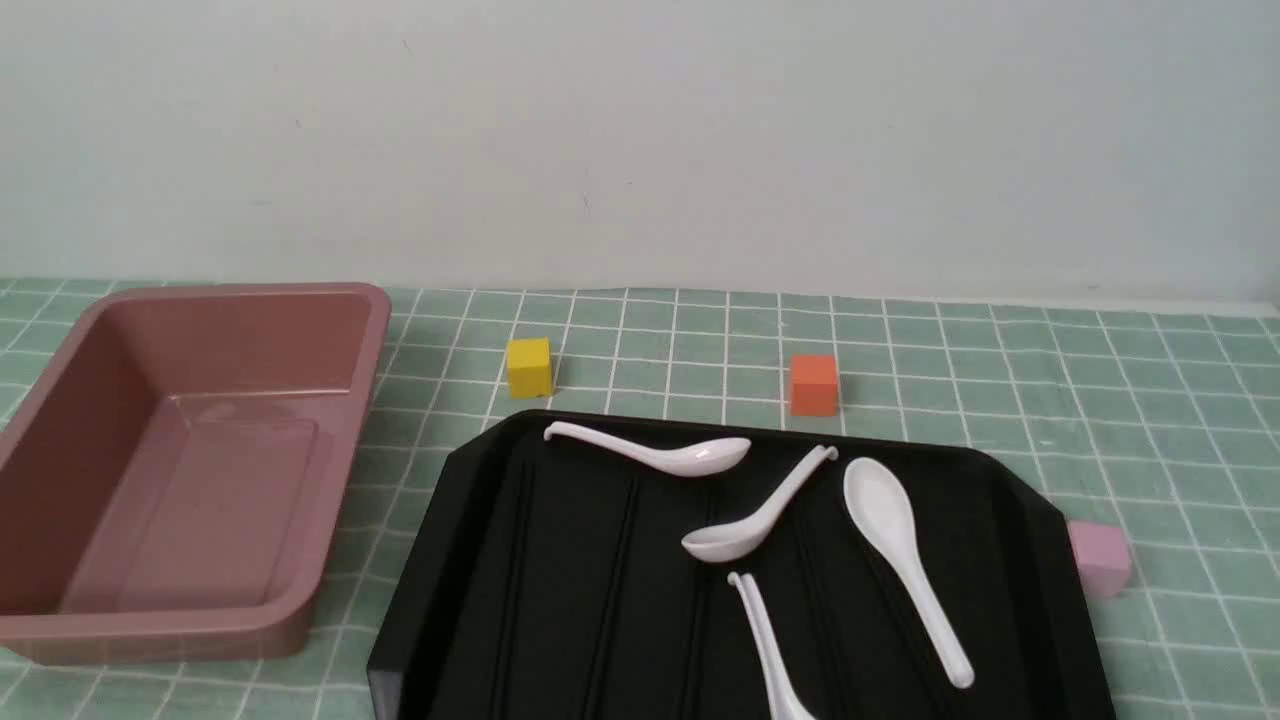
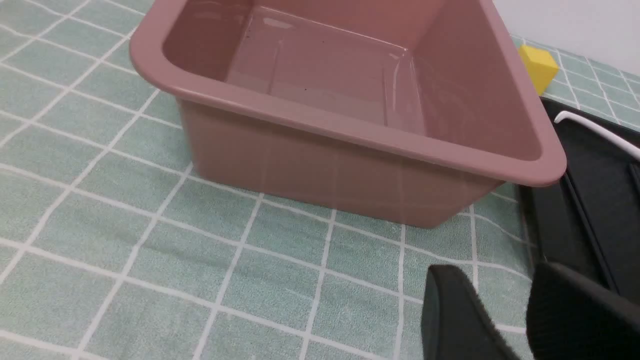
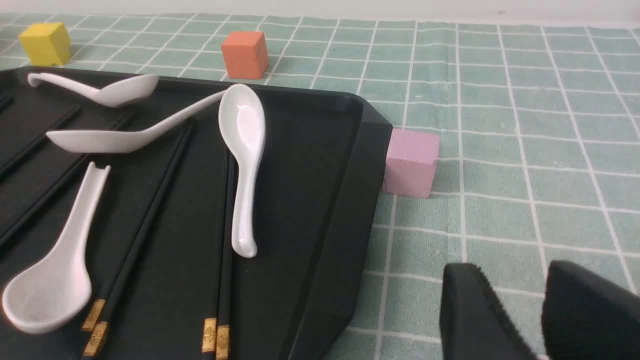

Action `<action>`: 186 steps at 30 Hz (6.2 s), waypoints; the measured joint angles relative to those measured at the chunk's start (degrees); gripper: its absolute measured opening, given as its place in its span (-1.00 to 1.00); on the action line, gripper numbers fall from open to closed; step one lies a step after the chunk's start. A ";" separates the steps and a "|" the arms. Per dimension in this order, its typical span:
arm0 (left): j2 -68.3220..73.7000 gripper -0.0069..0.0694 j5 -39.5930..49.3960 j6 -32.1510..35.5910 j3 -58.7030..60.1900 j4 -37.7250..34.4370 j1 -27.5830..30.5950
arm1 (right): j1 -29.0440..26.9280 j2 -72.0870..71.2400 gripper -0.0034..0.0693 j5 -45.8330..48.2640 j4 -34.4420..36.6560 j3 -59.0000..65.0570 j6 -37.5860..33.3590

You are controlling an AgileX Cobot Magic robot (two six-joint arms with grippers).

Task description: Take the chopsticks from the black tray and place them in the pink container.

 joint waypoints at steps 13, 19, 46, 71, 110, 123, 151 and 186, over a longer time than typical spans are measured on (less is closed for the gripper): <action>0.00 -0.19 0.00 0.00 0.00 0.00 0.00 | 0.00 0.00 -0.25 0.00 0.00 0.00 0.00; 0.00 -0.19 0.00 0.00 0.00 0.00 0.00 | 0.00 0.00 -0.25 0.00 0.00 0.00 0.00; 0.00 -0.19 -2.92 -17.25 0.00 -26.39 0.00 | 0.00 0.00 -0.25 0.00 0.07 0.00 0.00; 30.69 -0.85 17.29 7.80 -28.06 -45.18 0.00 | 0.00 0.00 -0.25 0.00 0.01 0.00 0.00; 107.77 -0.13 22.91 -20.53 -64.80 4.53 -32.96 | 0.00 0.00 -0.25 0.00 0.01 0.00 0.00; 108.42 -0.12 19.73 -20.53 -65.13 4.53 -32.96 | 0.00 0.00 -0.25 0.00 0.01 0.00 0.00; 89.80 -0.60 34.41 -7.53 -75.14 3.03 -9.09 | 0.00 0.00 -0.25 0.01 0.01 0.00 -0.01; 77.25 -0.85 41.65 15.87 -67.65 -14.68 1.82 | 0.00 0.00 -0.25 0.01 0.01 0.00 -0.01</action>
